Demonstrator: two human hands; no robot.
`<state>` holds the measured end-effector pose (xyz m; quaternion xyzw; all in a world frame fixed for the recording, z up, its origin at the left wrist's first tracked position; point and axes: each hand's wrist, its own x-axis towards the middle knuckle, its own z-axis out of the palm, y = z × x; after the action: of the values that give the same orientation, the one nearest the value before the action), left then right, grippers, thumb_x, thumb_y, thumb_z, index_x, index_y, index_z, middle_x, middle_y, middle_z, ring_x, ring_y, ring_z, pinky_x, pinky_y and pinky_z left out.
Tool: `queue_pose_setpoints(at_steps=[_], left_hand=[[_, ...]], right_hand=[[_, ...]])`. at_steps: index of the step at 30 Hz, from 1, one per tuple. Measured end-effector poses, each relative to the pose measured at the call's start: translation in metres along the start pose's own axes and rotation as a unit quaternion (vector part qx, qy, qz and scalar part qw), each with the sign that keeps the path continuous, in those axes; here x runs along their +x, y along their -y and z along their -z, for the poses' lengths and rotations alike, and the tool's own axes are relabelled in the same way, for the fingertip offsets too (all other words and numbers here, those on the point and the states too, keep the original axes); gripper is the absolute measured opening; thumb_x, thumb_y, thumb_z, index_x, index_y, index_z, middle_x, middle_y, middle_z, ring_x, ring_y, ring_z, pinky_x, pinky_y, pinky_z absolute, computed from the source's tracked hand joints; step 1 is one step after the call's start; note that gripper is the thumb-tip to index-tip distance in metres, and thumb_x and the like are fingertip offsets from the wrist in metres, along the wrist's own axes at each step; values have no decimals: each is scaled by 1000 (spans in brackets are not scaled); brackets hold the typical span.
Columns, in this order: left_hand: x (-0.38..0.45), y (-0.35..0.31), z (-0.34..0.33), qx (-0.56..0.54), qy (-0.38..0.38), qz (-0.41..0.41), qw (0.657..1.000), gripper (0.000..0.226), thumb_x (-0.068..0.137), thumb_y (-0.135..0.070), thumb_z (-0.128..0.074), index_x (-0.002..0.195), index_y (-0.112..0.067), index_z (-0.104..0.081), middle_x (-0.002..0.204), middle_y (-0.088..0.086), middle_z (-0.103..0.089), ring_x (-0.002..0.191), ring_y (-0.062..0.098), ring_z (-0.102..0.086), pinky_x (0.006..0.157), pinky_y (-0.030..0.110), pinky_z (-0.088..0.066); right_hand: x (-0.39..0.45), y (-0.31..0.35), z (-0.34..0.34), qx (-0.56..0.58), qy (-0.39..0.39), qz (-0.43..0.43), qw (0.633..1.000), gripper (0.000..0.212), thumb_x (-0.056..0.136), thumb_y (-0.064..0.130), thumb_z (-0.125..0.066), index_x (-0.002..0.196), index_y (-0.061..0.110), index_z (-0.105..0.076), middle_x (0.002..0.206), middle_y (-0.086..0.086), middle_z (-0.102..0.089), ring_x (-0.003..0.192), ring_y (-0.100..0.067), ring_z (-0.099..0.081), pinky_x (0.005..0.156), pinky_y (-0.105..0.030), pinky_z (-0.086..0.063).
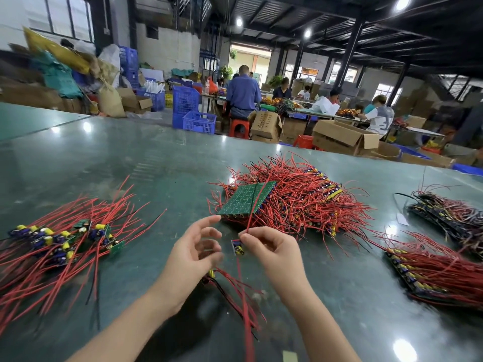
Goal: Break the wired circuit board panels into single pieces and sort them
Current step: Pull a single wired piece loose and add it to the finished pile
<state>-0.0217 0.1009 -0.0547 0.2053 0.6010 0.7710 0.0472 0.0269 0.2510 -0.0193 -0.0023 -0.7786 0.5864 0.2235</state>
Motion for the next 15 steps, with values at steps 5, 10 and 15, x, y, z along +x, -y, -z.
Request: queue_pose_setpoints(at_steps=[5, 10, 15], left_hand=[[-1, -4, 0, -84, 45, 134, 986, 34, 65, -25, -70, 91, -4, -68, 81, 11, -71, 69, 15, -68, 64, 22, -57], [-4, 0, -5, -81, 58, 164, 981, 40, 56, -18, -77, 88, 3, -67, 79, 17, -71, 71, 21, -69, 69, 28, -59], [-6, -2, -6, -137, 71, 205, 966, 31, 66, -12, -71, 93, 3, -67, 80, 19, -69, 68, 21, -69, 60, 26, -56]], right_hand=[[1, -3, 2, -85, 6, 83, 993, 15, 76, 6, -76, 71, 19, -71, 72, 9, -67, 68, -3, -58, 63, -18, -43], [-1, -7, -3, -100, 20, 75, 992, 16, 75, 8, -76, 71, 22, -72, 70, 12, -68, 67, 2, -57, 64, -12, -41], [-2, -6, -5, -81, 13, 38, 996, 26, 77, 8, -75, 68, 32, -68, 65, 19, -67, 66, 4, -59, 64, -8, -40]])
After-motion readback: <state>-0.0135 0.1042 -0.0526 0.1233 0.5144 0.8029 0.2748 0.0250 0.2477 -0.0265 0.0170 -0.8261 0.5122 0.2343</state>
